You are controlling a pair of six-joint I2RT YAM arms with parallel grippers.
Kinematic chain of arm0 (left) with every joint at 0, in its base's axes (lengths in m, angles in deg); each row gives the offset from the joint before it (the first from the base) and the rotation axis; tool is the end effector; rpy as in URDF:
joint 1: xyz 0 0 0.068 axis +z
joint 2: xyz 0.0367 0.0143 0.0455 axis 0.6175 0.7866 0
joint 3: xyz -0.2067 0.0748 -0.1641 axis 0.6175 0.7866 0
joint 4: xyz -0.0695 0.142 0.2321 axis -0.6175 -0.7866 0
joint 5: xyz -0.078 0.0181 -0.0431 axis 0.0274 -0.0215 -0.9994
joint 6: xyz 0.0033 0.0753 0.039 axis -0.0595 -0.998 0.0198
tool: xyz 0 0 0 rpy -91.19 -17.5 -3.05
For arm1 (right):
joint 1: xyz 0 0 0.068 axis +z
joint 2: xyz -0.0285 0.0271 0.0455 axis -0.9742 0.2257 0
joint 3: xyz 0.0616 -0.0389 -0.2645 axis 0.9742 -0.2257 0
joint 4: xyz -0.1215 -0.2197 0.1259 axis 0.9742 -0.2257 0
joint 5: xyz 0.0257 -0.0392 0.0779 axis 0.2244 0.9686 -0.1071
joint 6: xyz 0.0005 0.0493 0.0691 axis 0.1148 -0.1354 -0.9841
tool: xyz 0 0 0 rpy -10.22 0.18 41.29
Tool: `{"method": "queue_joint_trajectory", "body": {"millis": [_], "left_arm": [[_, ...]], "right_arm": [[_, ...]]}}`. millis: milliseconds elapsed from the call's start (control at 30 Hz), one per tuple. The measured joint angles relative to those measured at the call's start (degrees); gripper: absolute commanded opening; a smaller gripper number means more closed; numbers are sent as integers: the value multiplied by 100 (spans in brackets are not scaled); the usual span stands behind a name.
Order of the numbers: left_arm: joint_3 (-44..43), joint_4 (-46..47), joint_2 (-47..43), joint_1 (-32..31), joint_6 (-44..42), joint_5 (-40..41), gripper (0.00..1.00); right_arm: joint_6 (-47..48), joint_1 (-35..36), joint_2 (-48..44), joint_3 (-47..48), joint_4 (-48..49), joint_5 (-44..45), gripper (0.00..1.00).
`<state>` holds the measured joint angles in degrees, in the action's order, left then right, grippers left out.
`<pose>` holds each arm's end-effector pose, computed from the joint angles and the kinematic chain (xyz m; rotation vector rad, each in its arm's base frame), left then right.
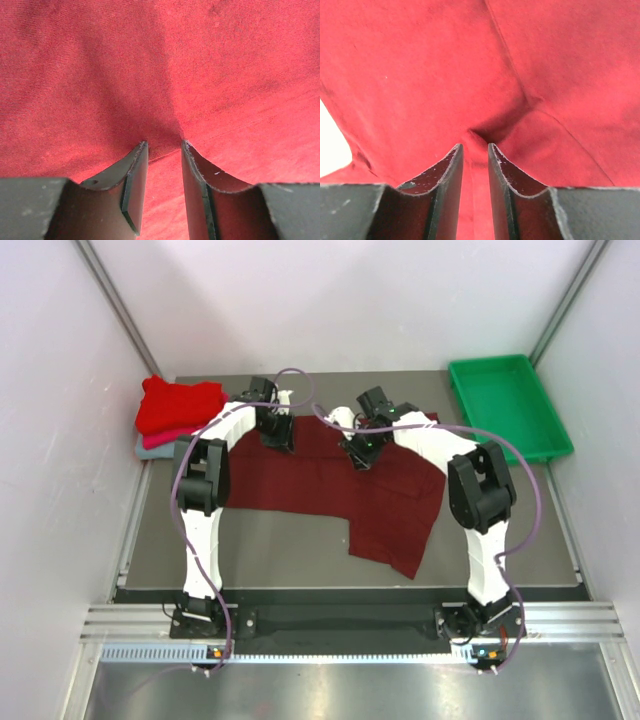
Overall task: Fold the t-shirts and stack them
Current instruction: Fold the tshirt
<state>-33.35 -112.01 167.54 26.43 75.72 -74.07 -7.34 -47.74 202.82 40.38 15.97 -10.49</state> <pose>0.5014 -0.1285 0.1289 0.3386 2.6683 -0.5134 0.4068 0.2549 0.1724 -1.3684 2.2526 0.4356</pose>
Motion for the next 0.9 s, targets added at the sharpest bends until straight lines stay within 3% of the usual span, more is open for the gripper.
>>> {"method": "queue_joint_trajectory", "body": {"millis": [533,900], "left_arm": [[0,0,0,0,-2,0,38],[0,2,0,2,2,-13,38]], "right_arm": [[-48,321,455,111,2,433,34],[-160,315,455,101,120,957,30]]}}
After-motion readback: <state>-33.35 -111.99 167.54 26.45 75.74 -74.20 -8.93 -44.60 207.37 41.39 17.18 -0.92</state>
